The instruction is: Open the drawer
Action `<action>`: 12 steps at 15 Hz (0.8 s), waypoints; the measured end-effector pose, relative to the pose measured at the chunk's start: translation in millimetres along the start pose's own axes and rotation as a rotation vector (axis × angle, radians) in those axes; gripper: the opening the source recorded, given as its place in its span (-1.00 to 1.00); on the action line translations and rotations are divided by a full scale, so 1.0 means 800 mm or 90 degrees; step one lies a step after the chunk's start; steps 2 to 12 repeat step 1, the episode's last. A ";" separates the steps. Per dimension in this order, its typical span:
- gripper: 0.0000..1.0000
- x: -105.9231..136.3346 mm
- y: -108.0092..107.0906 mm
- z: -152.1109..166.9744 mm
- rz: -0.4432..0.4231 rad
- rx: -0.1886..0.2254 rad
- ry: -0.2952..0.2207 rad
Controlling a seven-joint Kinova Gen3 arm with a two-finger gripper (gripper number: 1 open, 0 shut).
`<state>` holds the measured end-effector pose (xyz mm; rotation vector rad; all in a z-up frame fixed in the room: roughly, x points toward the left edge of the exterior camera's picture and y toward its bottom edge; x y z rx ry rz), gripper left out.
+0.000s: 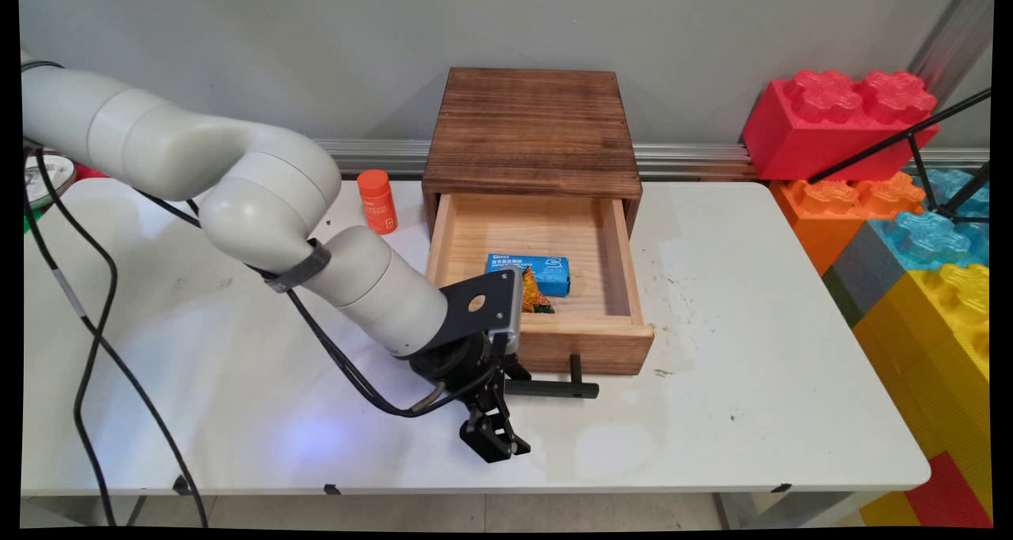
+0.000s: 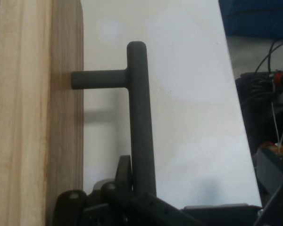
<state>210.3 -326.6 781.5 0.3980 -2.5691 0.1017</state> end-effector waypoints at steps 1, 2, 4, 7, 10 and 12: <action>1.00 -0.001 0.001 0.000 0.001 0.000 0.000; 1.00 -0.001 0.001 0.000 0.001 0.000 0.000; 1.00 -0.001 0.001 0.000 0.001 0.000 0.000; 1.00 -0.001 0.001 0.000 0.001 0.000 0.000; 1.00 -0.001 0.001 0.000 0.001 0.000 0.000; 1.00 -0.001 0.001 0.000 0.001 0.000 0.000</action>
